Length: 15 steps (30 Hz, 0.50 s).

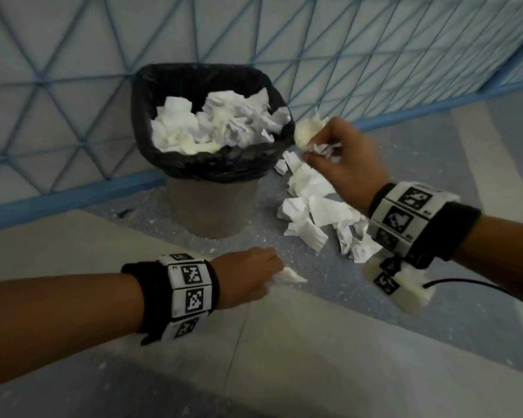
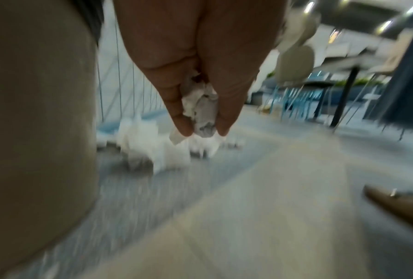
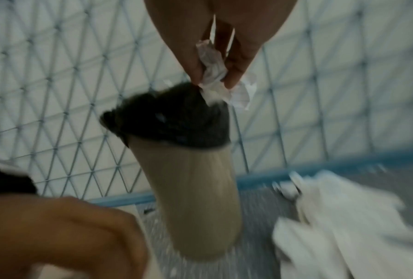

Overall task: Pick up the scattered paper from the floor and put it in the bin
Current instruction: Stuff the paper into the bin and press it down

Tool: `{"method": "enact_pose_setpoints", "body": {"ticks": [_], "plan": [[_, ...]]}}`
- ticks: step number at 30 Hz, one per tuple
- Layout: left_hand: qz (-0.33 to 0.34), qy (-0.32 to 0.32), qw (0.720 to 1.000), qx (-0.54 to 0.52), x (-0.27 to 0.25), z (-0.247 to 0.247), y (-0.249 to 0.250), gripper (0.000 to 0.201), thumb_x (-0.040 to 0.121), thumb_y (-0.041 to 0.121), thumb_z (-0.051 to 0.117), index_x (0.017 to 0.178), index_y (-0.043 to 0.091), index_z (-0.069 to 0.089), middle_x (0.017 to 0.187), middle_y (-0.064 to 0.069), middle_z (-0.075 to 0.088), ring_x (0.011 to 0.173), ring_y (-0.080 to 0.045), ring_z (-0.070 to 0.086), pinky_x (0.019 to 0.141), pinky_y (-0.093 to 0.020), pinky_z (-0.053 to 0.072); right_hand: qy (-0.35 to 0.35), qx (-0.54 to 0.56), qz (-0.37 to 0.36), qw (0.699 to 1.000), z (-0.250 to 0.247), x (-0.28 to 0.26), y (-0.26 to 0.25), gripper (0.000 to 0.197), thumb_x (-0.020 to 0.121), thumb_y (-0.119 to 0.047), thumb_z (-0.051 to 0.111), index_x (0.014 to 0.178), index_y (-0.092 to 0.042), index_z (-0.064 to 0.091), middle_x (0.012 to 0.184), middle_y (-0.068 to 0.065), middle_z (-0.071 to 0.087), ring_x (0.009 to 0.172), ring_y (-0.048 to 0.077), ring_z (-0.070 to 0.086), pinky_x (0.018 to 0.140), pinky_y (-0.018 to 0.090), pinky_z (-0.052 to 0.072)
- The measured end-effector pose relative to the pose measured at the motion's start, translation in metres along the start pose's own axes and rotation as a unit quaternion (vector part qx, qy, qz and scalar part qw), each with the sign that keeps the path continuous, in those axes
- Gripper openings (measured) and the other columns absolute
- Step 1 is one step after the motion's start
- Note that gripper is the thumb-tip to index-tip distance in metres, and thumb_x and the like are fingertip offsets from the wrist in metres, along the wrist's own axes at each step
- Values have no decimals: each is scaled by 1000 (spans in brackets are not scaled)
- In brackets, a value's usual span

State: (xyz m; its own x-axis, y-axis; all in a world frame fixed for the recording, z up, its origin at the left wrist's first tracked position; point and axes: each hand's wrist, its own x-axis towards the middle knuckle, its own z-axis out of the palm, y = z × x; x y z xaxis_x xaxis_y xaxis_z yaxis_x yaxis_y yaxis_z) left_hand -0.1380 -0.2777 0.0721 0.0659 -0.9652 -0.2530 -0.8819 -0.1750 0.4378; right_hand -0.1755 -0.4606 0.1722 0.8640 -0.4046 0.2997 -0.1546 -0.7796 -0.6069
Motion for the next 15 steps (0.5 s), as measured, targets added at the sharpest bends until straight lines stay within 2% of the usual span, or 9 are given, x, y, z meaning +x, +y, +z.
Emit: {"method": "enact_pose_setpoints", "body": {"ticks": [2, 4, 6, 7, 9, 11, 12, 13, 15], "plan": [[40, 112, 992, -27, -28, -52, 12, 34, 92, 27, 51, 124, 16, 48, 117, 2, 49, 104, -12, 44, 87, -23, 37, 29, 25, -68, 997, -12, 27, -33, 16, 79, -14, 68, 84, -11, 52, 80, -1, 55, 76, 9, 50, 65, 11, 36], [71, 261, 963, 7, -51, -104, 12, 38, 88, 38, 51, 120, 19, 51, 111, 3, 55, 98, -7, 39, 84, -26, 40, 14, 28, -106, 994, -15, 54, -56, 22, 77, -13, 68, 88, -12, 48, 74, -11, 50, 68, 6, 46, 67, 17, 38], [19, 368, 929, 37, -64, -147, -3, 44, 83, 42, 58, 119, 17, 54, 112, -4, 60, 109, -15, 40, 88, -34, 43, -58, 34, -99, 993, -10, 78, -73, 36, 74, -10, 68, 96, -16, 39, 70, -11, 47, 65, 13, 46, 63, 26, 40], [-35, 385, 921, 40, -66, -165, -15, 46, 82, 41, 62, 120, 16, 55, 113, -5, 60, 113, -21, 40, 92, -36, 41, -108, 31, -81, 990, -4, 87, -79, 43, 74, -7, 68, 101, -16, 36, 69, -6, 47, 63, 18, 47, 60, 30, 39], [-137, 373, 915, 66, -64, -188, -41, 47, 81, 40, 64, 122, 17, 56, 119, -6, 57, 116, -28, 38, 98, -38, 34, -199, -31, -54, 978, 12, 98, -84, 47, 77, -5, 68, 114, -11, 40, 80, 6, 53, 71, 22, 52, 65, 29, 37], [-205, 319, 921, 89, -52, -193, -58, 45, 82, 41, 63, 121, 18, 59, 127, -9, 43, 119, -31, 33, 104, -37, 28, -249, -185, -94, 946, 24, 102, -85, 43, 85, -15, 63, 124, -6, 49, 106, 8, 57, 100, 21, 54, 80, 24, 36], [-231, 271, 930, 95, -44, -192, -62, 43, 84, 40, 61, 121, 19, 59, 128, -11, 37, 120, -33, 31, 106, -37, 28, -265, -256, -121, 922, 29, 101, -85, 41, 90, -22, 57, 127, -8, 50, 123, 9, 56, 117, 21, 49, 92, 26, 36], [-253, 214, 938, 107, -39, -190, -64, 43, 86, 41, 58, 122, 18, 58, 128, -13, 34, 120, -35, 31, 107, -39, 30, -290, -307, -132, 897, 32, 99, -86, 39, 94, -28, 48, 130, -13, 49, 138, 8, 47, 131, 22, 38, 106, 31, 32], [-274, 89, 950, 118, -33, -191, -66, 46, 89, 46, 50, 124, 17, 55, 128, -16, 38, 118, -37, 40, 105, -40, 37, -386, -345, -83, 852, 29, 103, -90, 40, 98, -36, 35, 135, -23, 44, 151, 9, 29, 142, 24, 20, 117, 40, 21]]}}
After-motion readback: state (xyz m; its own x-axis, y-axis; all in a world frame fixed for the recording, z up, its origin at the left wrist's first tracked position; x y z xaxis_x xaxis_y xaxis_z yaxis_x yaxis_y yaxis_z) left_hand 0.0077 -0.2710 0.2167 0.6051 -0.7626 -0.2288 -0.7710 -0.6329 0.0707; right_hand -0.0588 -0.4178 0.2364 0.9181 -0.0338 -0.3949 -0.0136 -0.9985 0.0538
